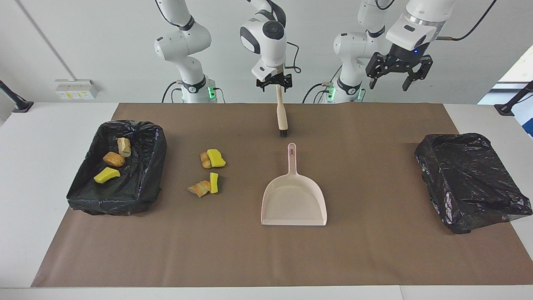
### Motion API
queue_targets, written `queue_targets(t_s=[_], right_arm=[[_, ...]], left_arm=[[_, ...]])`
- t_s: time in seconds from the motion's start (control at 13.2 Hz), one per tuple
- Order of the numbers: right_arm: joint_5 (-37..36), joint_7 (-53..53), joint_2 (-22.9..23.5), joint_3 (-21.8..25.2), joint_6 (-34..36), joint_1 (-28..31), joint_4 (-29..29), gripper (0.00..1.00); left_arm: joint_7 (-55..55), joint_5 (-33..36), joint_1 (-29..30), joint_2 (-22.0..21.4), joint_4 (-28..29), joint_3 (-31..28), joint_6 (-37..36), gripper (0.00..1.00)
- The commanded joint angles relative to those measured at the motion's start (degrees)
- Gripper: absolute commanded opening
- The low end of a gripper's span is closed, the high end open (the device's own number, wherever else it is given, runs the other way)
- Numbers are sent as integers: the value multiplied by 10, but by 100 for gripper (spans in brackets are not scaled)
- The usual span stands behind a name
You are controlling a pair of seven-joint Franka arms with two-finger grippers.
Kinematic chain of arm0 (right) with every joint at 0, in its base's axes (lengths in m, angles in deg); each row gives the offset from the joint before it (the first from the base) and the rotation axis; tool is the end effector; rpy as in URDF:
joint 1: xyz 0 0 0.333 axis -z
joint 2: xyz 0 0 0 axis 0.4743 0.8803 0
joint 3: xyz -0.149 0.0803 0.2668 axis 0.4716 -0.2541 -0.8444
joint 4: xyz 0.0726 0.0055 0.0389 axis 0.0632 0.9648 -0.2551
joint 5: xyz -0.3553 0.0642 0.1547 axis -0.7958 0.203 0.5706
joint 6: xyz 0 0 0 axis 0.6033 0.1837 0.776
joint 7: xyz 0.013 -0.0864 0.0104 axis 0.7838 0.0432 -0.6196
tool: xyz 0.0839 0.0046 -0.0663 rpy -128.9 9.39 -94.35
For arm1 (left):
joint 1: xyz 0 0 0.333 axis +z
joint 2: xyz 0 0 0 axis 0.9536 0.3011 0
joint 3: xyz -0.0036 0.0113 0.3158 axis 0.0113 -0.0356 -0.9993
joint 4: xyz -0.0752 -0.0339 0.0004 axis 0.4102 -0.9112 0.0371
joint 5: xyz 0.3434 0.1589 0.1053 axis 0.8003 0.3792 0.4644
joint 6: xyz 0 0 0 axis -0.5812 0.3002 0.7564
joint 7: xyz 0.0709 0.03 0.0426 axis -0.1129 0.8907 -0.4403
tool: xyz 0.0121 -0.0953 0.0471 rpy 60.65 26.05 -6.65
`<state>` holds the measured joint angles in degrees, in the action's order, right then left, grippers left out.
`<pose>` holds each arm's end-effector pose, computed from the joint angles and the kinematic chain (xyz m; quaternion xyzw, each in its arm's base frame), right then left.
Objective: Sweep and dump trash in bin
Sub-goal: 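Grasp the dustpan handle with the left gripper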
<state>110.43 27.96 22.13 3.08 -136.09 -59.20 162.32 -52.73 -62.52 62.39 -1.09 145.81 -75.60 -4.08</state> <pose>0.2419 0.3914 0.3691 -0.9909 0.0459 0.1233 0.0281 0.4965 -0.1651 0.6952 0.9967 -0.0769 0.0226 0.0145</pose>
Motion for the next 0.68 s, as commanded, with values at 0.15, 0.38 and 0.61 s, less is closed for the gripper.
queue_targets(t_s=[0.15, 0.38, 0.61], right_arm=[[24, -9, 54, 5, -85, -39, 16, 100], [24, -3, 50, 5, -77, -51, 16, 100], [23, 7, 47, 5, -70, -55, 15, 100]], left_arm=[[115, -6, -95, 31, 81, 1, 141, 100], [145, -3, -131, 82, 125, 1, 235, 100], [148, 14, -162, 152, 144, 1, 305, 100]])
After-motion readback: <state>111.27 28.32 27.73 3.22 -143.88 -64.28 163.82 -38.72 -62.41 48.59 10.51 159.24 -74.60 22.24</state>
